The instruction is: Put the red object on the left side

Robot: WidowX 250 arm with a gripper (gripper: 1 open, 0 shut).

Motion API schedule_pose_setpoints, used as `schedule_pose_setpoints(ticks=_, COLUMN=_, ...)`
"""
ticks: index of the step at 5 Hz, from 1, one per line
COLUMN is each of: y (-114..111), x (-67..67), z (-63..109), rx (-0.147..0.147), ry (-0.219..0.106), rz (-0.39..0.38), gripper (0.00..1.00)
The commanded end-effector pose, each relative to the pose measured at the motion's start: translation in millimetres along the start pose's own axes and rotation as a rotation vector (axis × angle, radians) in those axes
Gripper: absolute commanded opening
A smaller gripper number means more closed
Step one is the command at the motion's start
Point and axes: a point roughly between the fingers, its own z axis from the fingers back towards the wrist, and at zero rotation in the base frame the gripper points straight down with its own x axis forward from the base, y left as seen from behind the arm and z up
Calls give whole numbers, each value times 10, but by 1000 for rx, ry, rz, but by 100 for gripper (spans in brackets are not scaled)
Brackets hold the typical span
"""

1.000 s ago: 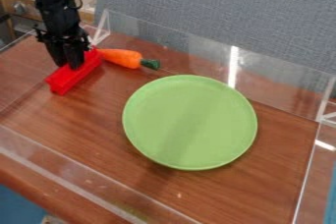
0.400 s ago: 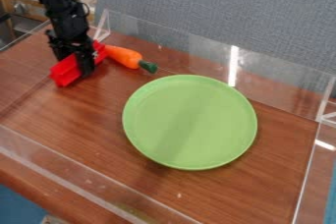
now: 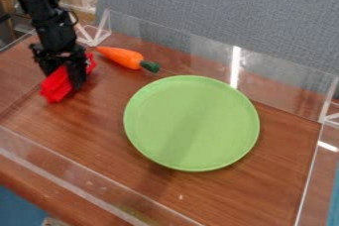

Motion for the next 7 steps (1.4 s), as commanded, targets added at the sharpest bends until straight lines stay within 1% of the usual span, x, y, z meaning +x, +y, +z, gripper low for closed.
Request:
schedule_pose_setpoints(ticks=1, y=-210, x=2, z=270, rx=30, ry=-61, rz=10, gripper=0)
schedule_pose_setpoints(ticks=2, y=-246, x=37, z=336, rx=29, ry=-54, rz=-15, gripper=0)
schedule_pose_setpoints(ticks=3, y=-422, x=15, z=366, rx=38, ry=-67, rz=-38, gripper=100)
schedule_pose_setpoints(ticks=4, y=-536, x=-66, z=539, rx=83, ry=-102, rz=-107, gripper=100)
schedule_pose_setpoints(ticks=5, y=-576, x=-126, z=682, rx=121, ry=-124, rz=-166, gripper=100)
schedule_pose_setpoints(ticks=6, y=-463, x=-66, z=729, rx=151, ry=-150, rz=-115, gripper=100)
schedule_pose_setpoints(ticks=7, y=-325, x=18, z=677, rx=168, ry=-161, rz=-64, gripper=100)
